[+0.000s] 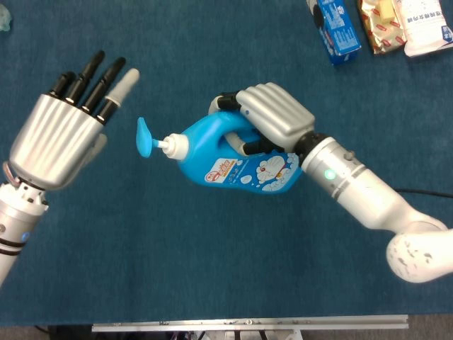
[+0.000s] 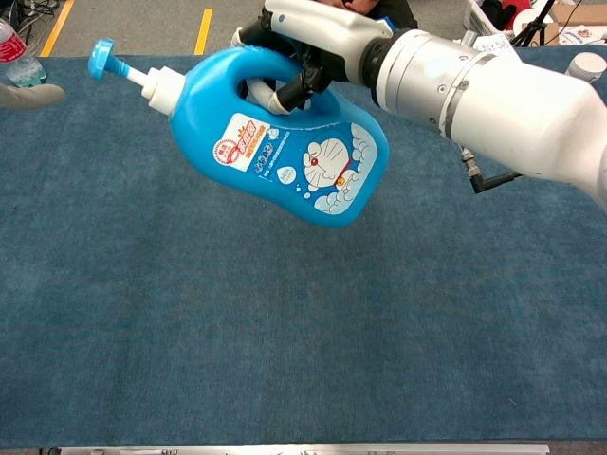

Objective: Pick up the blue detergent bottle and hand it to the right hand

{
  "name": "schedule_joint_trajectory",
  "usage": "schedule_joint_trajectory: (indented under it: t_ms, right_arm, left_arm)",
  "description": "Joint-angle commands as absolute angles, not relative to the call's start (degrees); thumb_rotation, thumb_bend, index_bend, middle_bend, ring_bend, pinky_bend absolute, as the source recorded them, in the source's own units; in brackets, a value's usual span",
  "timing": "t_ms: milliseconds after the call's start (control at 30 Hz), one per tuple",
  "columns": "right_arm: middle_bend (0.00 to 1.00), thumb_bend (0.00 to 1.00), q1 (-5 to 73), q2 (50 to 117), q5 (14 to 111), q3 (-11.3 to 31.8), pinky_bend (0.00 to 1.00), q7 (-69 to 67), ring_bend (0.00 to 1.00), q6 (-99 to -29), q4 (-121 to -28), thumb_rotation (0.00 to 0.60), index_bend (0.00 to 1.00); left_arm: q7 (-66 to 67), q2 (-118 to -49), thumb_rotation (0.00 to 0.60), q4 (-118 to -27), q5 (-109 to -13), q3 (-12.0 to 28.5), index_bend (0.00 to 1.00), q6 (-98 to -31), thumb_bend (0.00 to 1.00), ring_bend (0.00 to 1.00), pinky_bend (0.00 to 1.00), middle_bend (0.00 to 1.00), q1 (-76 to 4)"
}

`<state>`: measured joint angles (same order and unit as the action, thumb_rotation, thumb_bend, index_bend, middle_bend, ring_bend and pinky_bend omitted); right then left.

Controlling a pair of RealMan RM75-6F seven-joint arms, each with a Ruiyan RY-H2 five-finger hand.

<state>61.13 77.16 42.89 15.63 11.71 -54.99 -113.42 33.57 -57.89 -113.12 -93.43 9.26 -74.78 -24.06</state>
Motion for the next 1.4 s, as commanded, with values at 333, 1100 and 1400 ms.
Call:
schedule_joint_trajectory:
  t_ms: [333, 1100, 1400]
  right_arm:
    - [0.45, 0.63, 50.23, 75.88, 59.92, 12.68, 0.6, 3.53, 0.46, -62.88, -115.61, 0.6, 0.49]
    - [0.45, 0.62, 43.75, 75.19, 68.16, 13.26, 0.6, -0.3, 0.46, -65.35, -117.48, 0.6, 0.49]
    - [0.45, 0.62, 42.16, 75.44, 69.59, 13.13, 0.6, -1.28, 0.46, -65.43, -117.22, 0.6, 0.49]
  left_arm:
    - [34.95, -56.95, 0.6, -114.13, -86.77, 9.36, 0.0, -76.28, 0.17, 0.06, 0.34, 0.09, -21.93]
    - [31.88, -55.57, 0.6, -114.1, -83.03, 8.53, 0.0, -78.48, 0.17, 0.06, 0.34, 0.09, -19.76]
    - [32.4, -55.6, 0.6, -114.23, -82.35, 8.32, 0.0, -78.09, 0.17, 0.07, 0.34, 0.09, -19.95]
